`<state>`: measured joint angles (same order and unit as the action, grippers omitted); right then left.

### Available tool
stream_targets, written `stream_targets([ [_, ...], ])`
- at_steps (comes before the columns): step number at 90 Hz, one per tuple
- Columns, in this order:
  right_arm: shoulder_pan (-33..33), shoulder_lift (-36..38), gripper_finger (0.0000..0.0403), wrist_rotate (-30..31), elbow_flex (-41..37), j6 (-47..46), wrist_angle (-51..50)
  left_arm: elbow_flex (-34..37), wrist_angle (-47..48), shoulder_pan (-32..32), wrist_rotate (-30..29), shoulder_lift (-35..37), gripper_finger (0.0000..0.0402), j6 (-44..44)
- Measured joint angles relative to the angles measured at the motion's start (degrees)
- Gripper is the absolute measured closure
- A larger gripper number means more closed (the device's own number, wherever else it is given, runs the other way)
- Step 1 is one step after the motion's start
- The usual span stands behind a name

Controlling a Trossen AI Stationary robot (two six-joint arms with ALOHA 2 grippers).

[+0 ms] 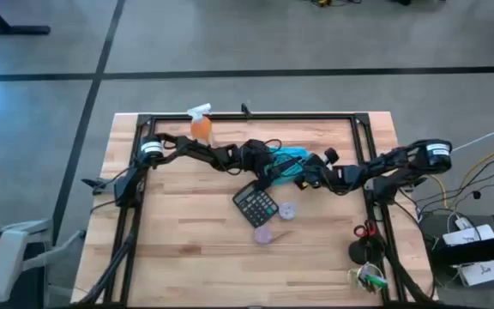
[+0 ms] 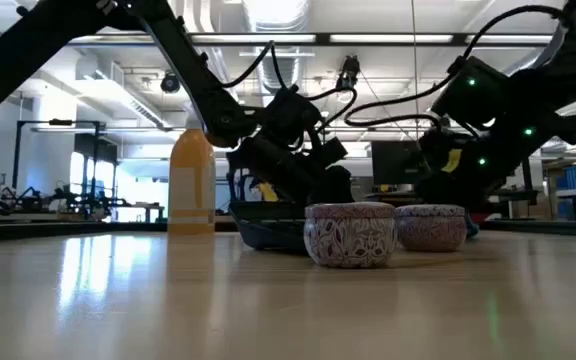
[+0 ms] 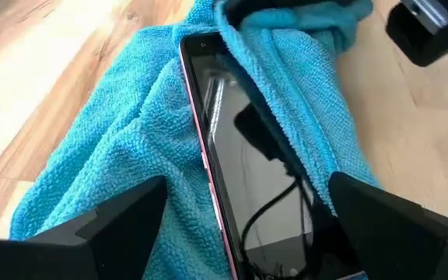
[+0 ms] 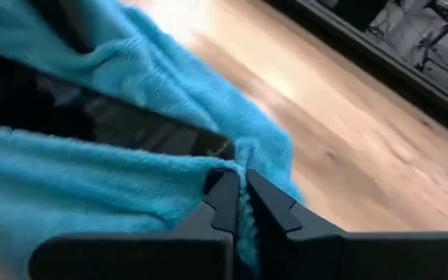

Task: Apply microfiber cloth
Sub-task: Wipe the pink cellphone using the blue microfiber cloth

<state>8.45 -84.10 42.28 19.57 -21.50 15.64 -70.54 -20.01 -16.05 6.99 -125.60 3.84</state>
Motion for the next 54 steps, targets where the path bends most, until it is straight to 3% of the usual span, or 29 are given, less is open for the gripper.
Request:
stream_targets([
  [29,2.64,-15.76,0.0402,2.51,4.23,5.5,16.97,0.09,-0.22,-0.11,0.51,0.06,0.0054,-0.03],
  [44,1.32,-14.78,0.0403,-14.6,7.56,9.26,15.27,0.09,0.0,-0.11,0.58,0.07,0.0054,-0.04],
  [54,0.95,-8.77,0.0403,-17.36,8.66,9.07,0.54,0.13,0.11,-0.11,0.61,0.09,0.0054,-0.14],
])
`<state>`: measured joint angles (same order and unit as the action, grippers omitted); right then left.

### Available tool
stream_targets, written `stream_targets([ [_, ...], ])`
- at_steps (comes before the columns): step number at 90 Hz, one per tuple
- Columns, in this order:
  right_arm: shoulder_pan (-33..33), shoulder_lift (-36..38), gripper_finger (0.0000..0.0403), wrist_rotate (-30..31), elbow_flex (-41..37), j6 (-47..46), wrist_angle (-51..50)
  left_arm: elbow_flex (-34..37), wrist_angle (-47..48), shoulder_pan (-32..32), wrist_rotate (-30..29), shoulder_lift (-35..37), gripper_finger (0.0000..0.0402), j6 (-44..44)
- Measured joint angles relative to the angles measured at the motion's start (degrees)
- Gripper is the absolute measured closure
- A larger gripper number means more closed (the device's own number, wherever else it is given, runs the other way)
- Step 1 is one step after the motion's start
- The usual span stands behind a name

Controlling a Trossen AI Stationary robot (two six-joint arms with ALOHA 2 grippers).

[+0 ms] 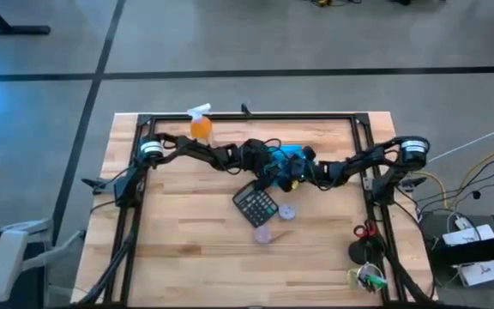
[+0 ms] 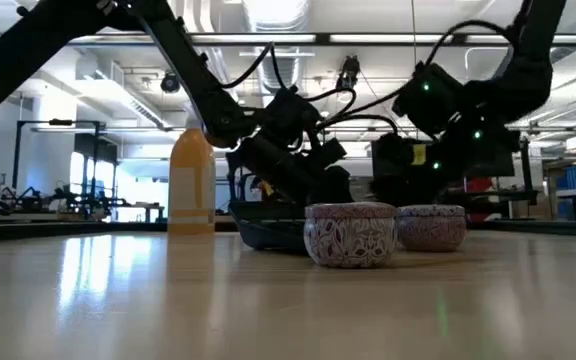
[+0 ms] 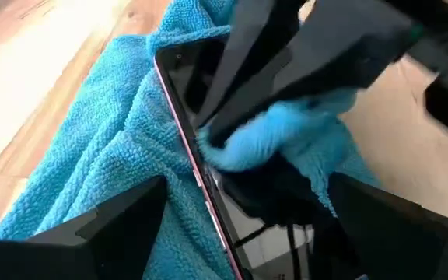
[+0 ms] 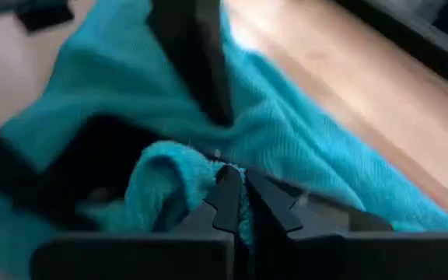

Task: Apply microfiber cloth
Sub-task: Wipe the pink cellphone using the blue microfiber cloth

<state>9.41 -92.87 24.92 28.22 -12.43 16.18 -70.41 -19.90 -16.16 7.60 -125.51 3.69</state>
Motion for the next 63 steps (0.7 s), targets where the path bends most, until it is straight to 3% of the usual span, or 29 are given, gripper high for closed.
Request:
stream_targets([
  [17,-0.39,14.39,0.0403,-1.81,0.78,-5.11,-34.67,0.37,0.02,0.02,0.04,0.04,0.0054,-0.44],
  [23,-0.51,19.83,0.0403,-0.8,1.61,-7.56,-41.99,0.43,0.02,0.04,-0.08,0.04,0.0054,-0.79],
  [35,-0.39,27.66,0.0403,4.14,1.34,-10.98,-49.02,0.44,0.23,0.02,0.11,0.04,0.0054,-1.23],
  [44,-0.32,30.7,0.0403,4.31,1.5,-12.09,-47.64,0.44,0.65,0.02,0.47,0.16,0.0054,-1.24],
  [54,-0.13,31.04,0.0403,-0.3,1.25,-12.66,-49.31,0.44,2.31,-0.14,0.47,0.32,0.0054,-1.23],
  [63,0.42,29.88,0.0402,-8.34,1.38,-14.11,-50.21,0.44,3.92,-0.24,0.57,0.57,0.0054,-1.03],
])
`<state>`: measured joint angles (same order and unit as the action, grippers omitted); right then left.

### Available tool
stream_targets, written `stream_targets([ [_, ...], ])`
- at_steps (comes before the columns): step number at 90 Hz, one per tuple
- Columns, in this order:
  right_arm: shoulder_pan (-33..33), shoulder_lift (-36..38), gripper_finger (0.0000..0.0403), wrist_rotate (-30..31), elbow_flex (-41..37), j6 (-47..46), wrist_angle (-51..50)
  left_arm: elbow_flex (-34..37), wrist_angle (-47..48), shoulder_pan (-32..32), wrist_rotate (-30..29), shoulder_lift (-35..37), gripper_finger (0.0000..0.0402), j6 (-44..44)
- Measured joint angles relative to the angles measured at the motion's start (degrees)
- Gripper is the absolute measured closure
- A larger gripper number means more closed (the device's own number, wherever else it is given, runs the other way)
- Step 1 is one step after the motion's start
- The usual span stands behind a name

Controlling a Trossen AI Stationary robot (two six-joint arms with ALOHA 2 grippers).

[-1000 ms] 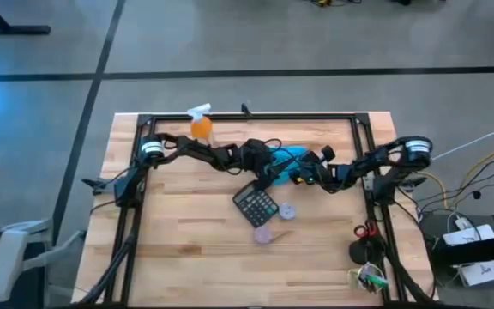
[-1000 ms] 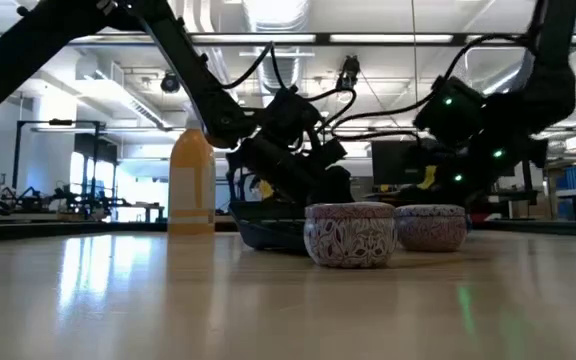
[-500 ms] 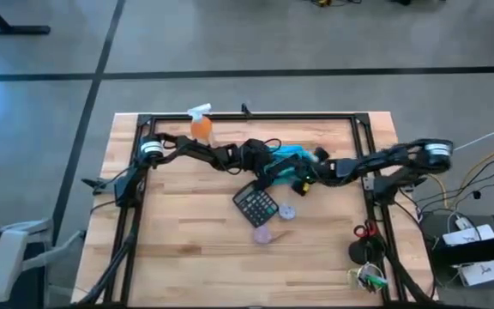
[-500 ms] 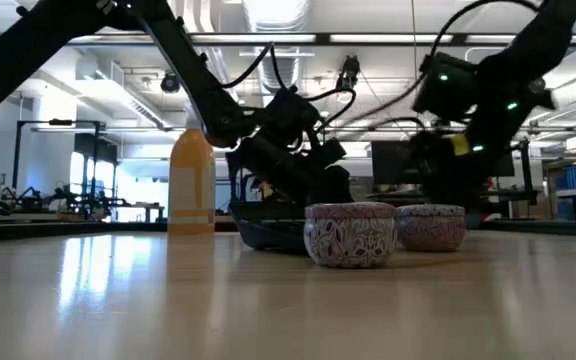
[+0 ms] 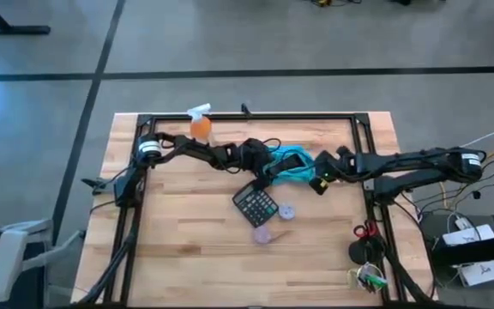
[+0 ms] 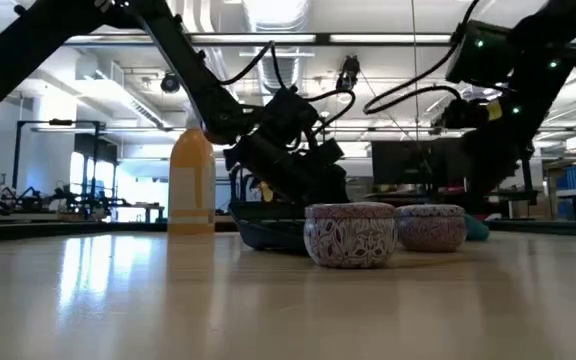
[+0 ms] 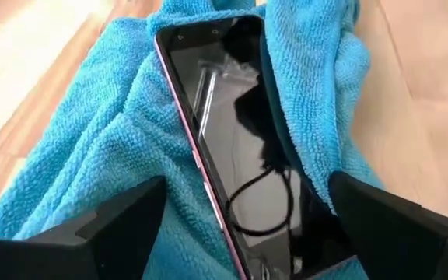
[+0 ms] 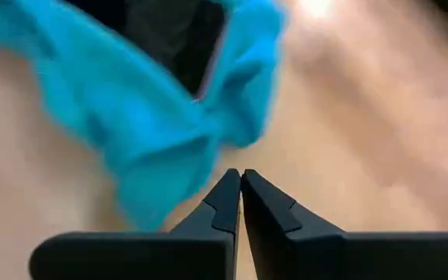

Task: Apply microfiber cloth
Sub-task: Wipe the pink cellphone using the blue microfiber cloth

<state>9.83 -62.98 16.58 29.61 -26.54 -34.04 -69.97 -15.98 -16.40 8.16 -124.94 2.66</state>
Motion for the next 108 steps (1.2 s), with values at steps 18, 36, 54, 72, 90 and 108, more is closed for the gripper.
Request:
stream_targets([
  [18,0.05,-5.81,0.0352,-5.12,-0.46,-1.34,0.77,0.0,3.09,-0.04,-0.02,0.36,0.0054,1.18],
  [36,1.52,-14.13,0.0256,-1.81,0.54,5.18,7.48,0.0,3.58,-0.09,0.04,0.44,0.0054,1.33],
  [54,8.01,-17.08,0.0228,4.47,6.66,16.51,2.06,0.0,3.73,-0.09,0.04,0.46,0.0054,1.33],
  [72,19.66,-16.54,0.0257,-7.3,9.56,27.37,5.49,0.0,3.73,-0.09,0.02,0.46,0.0054,1.35],
  [90,27.66,-20.47,0.0296,-20.02,8.03,29.28,10.35,-0.1,3.91,-0.11,0.03,0.46,0.0054,1.35],
  [108,28.64,-23.38,0.0382,-20.26,9.19,32.69,10.86,-0.11,3.93,-0.09,-0.09,0.46,0.0054,1.32],
])
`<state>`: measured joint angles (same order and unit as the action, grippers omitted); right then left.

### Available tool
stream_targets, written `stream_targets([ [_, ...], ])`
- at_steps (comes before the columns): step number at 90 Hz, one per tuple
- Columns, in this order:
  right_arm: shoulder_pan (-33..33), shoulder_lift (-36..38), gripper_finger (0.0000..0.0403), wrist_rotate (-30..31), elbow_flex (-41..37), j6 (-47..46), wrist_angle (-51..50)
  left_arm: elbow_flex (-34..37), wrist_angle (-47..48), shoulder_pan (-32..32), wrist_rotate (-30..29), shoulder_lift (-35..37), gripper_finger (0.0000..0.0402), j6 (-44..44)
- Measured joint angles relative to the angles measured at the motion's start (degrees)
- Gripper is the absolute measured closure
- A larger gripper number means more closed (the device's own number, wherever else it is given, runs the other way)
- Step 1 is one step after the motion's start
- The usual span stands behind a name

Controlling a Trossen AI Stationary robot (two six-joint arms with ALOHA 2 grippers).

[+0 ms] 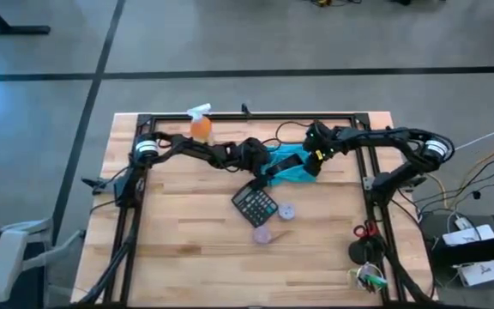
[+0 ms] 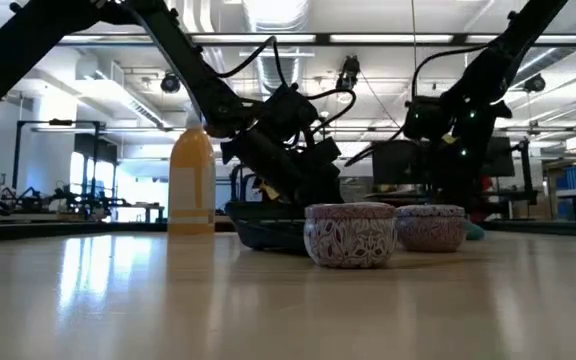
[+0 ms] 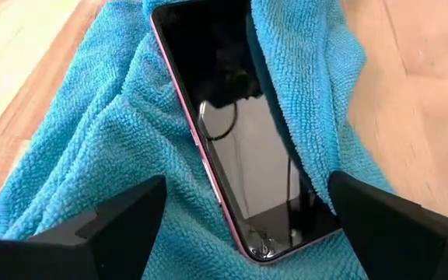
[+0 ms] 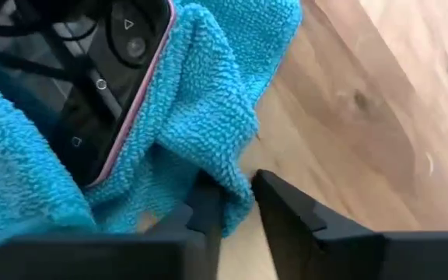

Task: Apply microfiber cloth
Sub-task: Wipe the pink cellphone using the blue microfiber cloth

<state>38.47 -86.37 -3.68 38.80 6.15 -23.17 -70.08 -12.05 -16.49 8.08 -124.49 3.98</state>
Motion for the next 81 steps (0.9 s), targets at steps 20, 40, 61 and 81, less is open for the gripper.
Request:
stream_targets([
  [20,-0.06,5.43,0.0402,4.71,5.88,4.35,-0.47,0.0,0.39,-0.02,0.13,0.0,0.0054,-0.12],
  [40,-2.23,10.36,0.0403,-2.74,10.06,3.12,0.12,0.0,1.07,0.0,0.02,0.66,0.0054,-0.19],
  [61,-8.89,5.13,0.0403,-8.34,7.16,-1.49,2.76,0.0,1.03,0.12,0.03,1.69,0.0054,-0.63],
  [81,-14.74,-7.04,0.0403,-13.67,5.37,-4.15,16.33,0.05,2.08,0.18,0.2,2.24,0.0054,-0.57],
])
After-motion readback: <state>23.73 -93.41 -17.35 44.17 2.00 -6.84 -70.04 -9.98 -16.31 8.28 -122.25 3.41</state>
